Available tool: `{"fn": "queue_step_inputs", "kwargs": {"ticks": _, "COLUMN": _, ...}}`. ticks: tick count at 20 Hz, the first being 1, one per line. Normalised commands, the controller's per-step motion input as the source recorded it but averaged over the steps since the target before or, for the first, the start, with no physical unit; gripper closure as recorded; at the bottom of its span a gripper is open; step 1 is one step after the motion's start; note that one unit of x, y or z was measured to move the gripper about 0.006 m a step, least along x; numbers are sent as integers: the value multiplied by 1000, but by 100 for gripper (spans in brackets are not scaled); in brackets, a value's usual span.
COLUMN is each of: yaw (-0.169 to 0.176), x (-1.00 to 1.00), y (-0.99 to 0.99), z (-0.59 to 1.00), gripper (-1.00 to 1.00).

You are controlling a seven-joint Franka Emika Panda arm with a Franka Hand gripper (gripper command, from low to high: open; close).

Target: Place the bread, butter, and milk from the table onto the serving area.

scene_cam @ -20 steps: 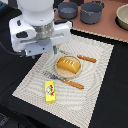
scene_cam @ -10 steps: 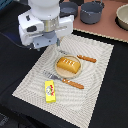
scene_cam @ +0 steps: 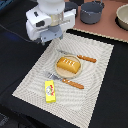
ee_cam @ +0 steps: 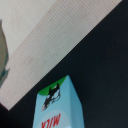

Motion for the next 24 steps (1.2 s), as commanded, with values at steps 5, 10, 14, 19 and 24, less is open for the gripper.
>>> {"fn": "queue_step_inputs", "kwargs": {"ticks": 5, "yaw": 120, "x": -729, "y": 379, "z": 83, "gripper": -100}}
{"fn": "queue_step_inputs", "kwargs": {"ticks": 10, "yaw": 109, "x": -617, "y": 246, "z": 62, "gripper": -100}}
{"fn": "queue_step_inputs", "kwargs": {"ticks": 14, "yaw": 98, "x": -439, "y": 281, "z": -34, "gripper": -100}}
{"fn": "queue_step_inputs", "kwargs": {"ticks": 19, "yaw": 101, "x": -518, "y": 364, "z": -118, "gripper": -100}}
{"fn": "queue_step_inputs", "kwargs": {"ticks": 24, "yaw": 67, "x": -488, "y": 191, "z": -59, "gripper": -100}}
